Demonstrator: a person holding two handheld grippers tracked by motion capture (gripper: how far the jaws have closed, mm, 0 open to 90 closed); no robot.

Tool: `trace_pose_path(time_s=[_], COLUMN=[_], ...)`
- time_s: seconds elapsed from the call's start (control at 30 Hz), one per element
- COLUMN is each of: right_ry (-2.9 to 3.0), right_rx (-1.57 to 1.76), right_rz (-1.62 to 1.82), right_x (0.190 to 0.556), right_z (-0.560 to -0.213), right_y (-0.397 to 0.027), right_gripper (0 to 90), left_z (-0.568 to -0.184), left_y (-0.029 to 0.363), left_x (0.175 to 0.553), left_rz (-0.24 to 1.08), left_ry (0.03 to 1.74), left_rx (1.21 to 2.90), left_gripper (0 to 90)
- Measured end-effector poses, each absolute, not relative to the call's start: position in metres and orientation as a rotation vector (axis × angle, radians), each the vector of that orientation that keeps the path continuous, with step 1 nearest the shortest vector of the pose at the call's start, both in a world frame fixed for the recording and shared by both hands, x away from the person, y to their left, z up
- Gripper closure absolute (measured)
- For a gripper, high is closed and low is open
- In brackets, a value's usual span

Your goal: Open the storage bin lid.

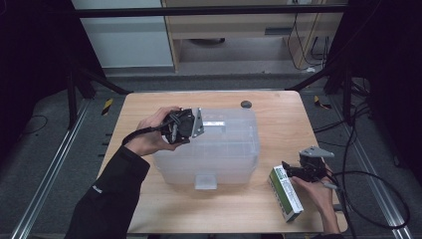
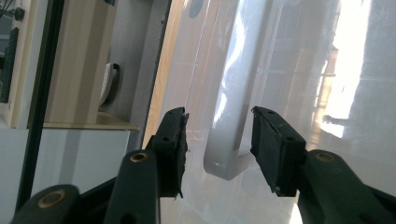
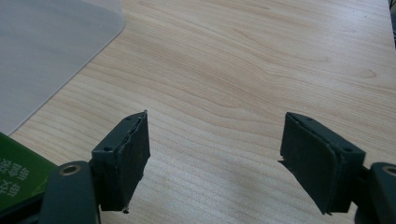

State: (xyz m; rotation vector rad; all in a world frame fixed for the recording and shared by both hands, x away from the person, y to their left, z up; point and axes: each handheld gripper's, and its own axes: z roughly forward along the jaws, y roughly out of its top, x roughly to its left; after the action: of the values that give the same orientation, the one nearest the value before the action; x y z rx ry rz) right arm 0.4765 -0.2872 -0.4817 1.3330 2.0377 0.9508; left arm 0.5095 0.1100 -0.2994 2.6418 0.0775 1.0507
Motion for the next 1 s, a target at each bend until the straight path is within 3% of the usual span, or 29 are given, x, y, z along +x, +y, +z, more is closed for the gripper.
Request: trace_pose_path(time_s=[0.53, 1.0], right_ry=[2.035, 1.966], right_rx=[1.333, 1.313], right_rz=[0.963, 1.065], right_x=[0.476, 0.469], right_z=[-0.480, -0.454], right_y=[-0.287, -0.289], right_gripper=[26.8, 41.4], left_z=[-0.304, -0.302], left_y=[0.100, 0.098], left_x=[0.513, 0.513], left_rz=[1.088, 1.089], left_ry=[0.026, 0.015], left_rx=[2.671, 2.700], left_gripper=[71.1, 72.7])
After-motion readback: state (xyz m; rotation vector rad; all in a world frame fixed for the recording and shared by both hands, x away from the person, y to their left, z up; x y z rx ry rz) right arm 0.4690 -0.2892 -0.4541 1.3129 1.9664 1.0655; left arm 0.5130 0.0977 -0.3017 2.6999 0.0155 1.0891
